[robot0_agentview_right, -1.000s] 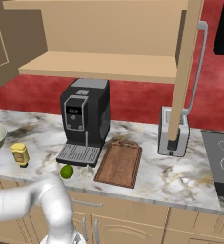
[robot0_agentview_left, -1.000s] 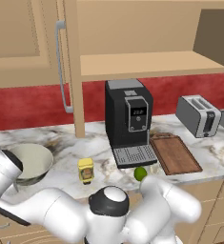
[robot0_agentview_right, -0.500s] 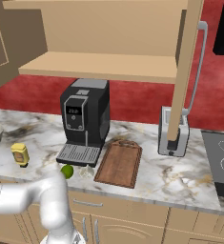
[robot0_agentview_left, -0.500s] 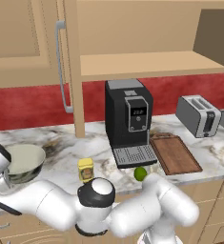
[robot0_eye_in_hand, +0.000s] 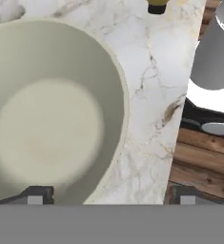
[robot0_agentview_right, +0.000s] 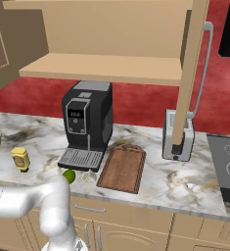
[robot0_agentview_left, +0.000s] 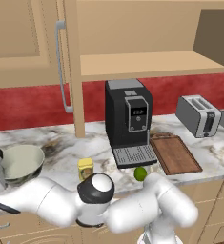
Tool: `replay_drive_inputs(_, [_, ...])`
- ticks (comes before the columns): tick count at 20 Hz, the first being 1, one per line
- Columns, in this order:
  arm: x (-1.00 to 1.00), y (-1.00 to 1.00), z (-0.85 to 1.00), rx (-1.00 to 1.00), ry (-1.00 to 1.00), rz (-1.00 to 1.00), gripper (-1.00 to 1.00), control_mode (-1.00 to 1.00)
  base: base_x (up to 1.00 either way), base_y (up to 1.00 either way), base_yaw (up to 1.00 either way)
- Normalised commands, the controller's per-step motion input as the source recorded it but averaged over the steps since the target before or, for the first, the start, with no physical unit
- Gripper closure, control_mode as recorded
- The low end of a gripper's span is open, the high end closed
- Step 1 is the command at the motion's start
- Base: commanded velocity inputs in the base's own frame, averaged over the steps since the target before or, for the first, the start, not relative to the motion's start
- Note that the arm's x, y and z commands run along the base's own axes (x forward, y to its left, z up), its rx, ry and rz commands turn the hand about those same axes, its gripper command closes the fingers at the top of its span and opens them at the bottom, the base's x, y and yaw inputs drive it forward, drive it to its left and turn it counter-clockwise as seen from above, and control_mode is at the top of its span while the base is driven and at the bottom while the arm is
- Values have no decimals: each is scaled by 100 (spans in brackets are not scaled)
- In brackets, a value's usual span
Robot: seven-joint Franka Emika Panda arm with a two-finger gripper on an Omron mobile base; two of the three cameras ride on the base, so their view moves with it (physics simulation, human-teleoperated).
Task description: Open the cabinet. Place the bowl and condiment on the counter. Then place the lime and garlic on the cutting board.
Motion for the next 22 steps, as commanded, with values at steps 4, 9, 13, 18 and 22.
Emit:
replay_drive_inputs(4, [-100,-47,0,0,0,0,-100,-100,0,0,0])
replay_drive_inputs(9, [-100,-59,8,0,-3,0,-100,-100,0,0,0])
replay_drive_inputs(13, [-95,-64,23,0,-10,0,-100,-100,0,0,0])
replay_drive_inputs(18, [-90,-66,41,0,-16,1,-100,-100,0,0,0])
replay_drive_inputs(22, [-81,-70,58,0,-11,2,-100,-100,0,0,0])
